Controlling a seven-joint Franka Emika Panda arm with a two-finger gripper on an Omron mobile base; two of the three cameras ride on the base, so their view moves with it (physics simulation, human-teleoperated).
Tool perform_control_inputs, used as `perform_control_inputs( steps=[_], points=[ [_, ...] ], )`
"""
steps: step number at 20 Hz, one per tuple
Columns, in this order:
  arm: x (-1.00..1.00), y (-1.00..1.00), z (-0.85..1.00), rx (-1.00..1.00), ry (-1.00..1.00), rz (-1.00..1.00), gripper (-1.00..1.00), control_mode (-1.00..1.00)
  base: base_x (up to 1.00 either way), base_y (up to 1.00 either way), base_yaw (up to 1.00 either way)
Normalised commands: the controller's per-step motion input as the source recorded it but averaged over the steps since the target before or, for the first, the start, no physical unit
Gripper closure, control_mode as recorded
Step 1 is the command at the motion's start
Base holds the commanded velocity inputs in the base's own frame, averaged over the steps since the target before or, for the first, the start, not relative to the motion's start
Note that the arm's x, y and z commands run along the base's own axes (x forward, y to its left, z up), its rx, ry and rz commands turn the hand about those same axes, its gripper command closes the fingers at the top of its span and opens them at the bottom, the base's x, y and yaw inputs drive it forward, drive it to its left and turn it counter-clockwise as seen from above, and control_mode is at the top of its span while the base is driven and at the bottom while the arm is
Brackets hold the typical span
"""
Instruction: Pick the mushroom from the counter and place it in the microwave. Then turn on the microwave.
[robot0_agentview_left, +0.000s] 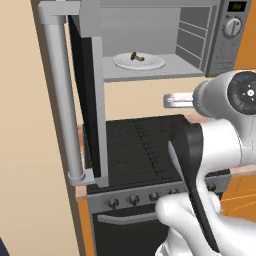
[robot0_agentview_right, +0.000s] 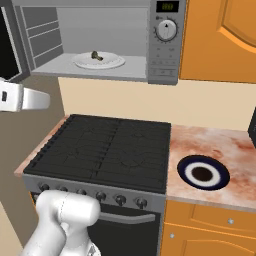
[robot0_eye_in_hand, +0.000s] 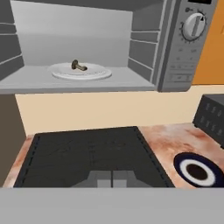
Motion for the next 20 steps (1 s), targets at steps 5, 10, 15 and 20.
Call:
perform_control_inputs(
  steps=[5,10,15,20],
  points=[
    [-0.64,0.00,-0.30,0.00,0.00,-0.07,1.00,-1.00,0.00,0.00,0.00],
    [-0.97,0.15,-0.01,0.00,-0.02,-0.04,1.00,-1.00,0.00,0.00,0.00],
    [-1.00,0.40,0.00,0.00,-0.03,-0.03,1.00,-1.00,0.00,0.00,0.00],
    [-0.68,0.38,-0.07,-0.02,0.00,-0.02,1.00,-1.00,0.00,0.00,0.00]
  ],
)
